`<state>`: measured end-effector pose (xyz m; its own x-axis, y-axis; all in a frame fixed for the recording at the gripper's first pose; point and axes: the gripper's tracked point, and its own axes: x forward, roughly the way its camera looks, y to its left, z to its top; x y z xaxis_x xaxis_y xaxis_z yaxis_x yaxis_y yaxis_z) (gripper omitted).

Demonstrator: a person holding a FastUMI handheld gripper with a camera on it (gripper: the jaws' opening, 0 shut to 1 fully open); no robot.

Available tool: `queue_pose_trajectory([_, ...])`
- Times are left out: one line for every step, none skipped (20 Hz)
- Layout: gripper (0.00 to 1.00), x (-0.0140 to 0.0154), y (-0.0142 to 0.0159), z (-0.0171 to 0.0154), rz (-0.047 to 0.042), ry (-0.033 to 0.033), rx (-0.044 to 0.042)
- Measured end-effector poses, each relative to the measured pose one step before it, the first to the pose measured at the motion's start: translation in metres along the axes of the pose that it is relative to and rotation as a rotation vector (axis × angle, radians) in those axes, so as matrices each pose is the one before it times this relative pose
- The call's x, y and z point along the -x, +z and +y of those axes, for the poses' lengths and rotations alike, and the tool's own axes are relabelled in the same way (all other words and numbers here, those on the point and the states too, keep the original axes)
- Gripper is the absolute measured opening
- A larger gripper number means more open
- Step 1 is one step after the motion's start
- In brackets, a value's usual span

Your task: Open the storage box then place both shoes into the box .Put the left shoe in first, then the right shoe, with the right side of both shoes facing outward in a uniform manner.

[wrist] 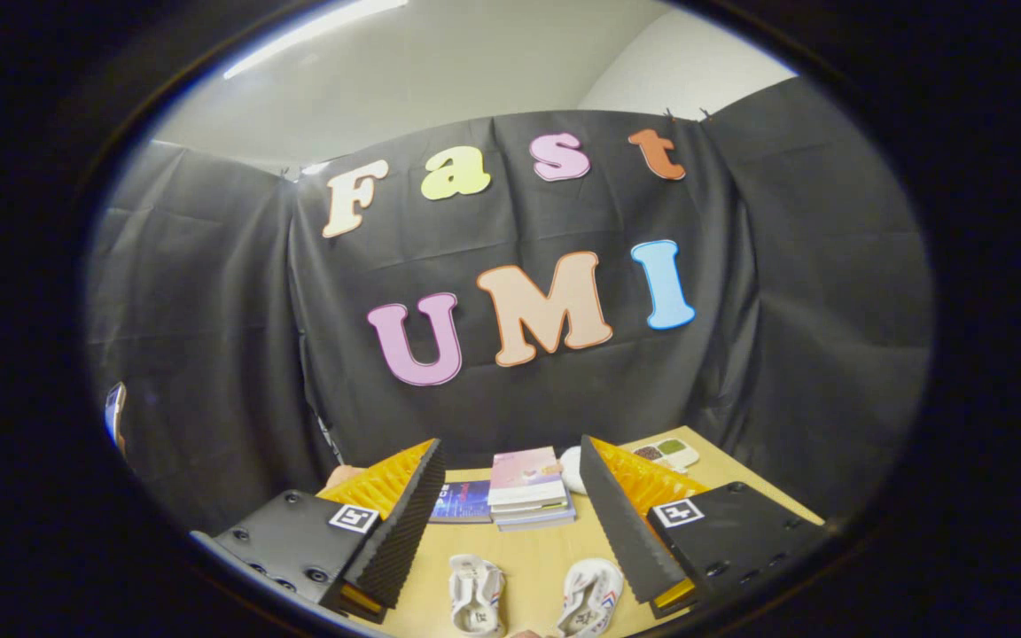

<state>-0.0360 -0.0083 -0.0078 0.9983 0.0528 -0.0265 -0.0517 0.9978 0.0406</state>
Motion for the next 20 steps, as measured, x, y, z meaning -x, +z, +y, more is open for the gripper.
queue_pose_trajectory([0.96,-0.00121,-0.00273,0.00213,0.00378,-0.00310,-0.01602])
queue_pose_trajectory([0.96,-0.00069,-0.00577,0.00382,0.00651,0.00093,-0.01712])
queue_pose_trajectory([0.96,-0.00026,-0.00598,0.00564,0.00914,0.00518,-0.01550])
queue_pose_trajectory([0.96,0.00091,-0.00749,0.00560,0.01045,0.00507,-0.01321])
queue_pose_trajectory([0.96,0.00095,-0.00720,0.00558,0.01094,0.00267,-0.01294])
queue_pose_trajectory([0.96,0.00063,-0.00802,0.00588,0.01071,0.00318,-0.01640])
queue_pose_trajectory([0.96,0.00203,-0.00822,0.00686,0.01057,0.00564,-0.02148])
queue_pose_trajectory([0.96,0.00301,-0.01145,0.00650,0.01488,0.00325,-0.02420])
queue_pose_trajectory([0.96,0.00272,-0.01133,0.00520,0.01466,0.00262,-0.02394])
queue_pose_trajectory([0.96,0.00283,-0.01143,0.00528,0.01367,0.00261,-0.02497])
queue_pose_trajectory([0.96,0.00250,-0.01218,0.00497,0.01545,0.00424,-0.03066])
queue_pose_trajectory([0.96,0.00167,-0.01190,0.00485,0.01670,0.00496,-0.03847])
queue_pose_trajectory([0.97,0.00181,-0.01462,0.00326,0.01893,0.00428,-0.04781])
queue_pose_trajectory([0.97,0.00204,-0.01541,0.00272,0.01828,0.00550,-0.05280])
queue_pose_trajectory([0.97,0.00141,-0.01421,0.00307,0.01868,0.00521,-0.05381])
queue_pose_trajectory([0.97,0.00080,-0.01324,0.00312,0.02244,0.00662,-0.04982])
queue_pose_trajectory([0.97,-0.00003,-0.01460,0.00283,0.02573,0.00482,-0.04979])
queue_pose_trajectory([0.98,0.00007,-0.01550,0.00273,0.02630,0.00755,-0.04928])
queue_pose_trajectory([0.98,-0.00159,-0.01429,0.00241,0.02493,0.01169,-0.05481])
queue_pose_trajectory([0.98,-0.00005,-0.01574,0.00264,0.02617,0.00935,-0.05567])
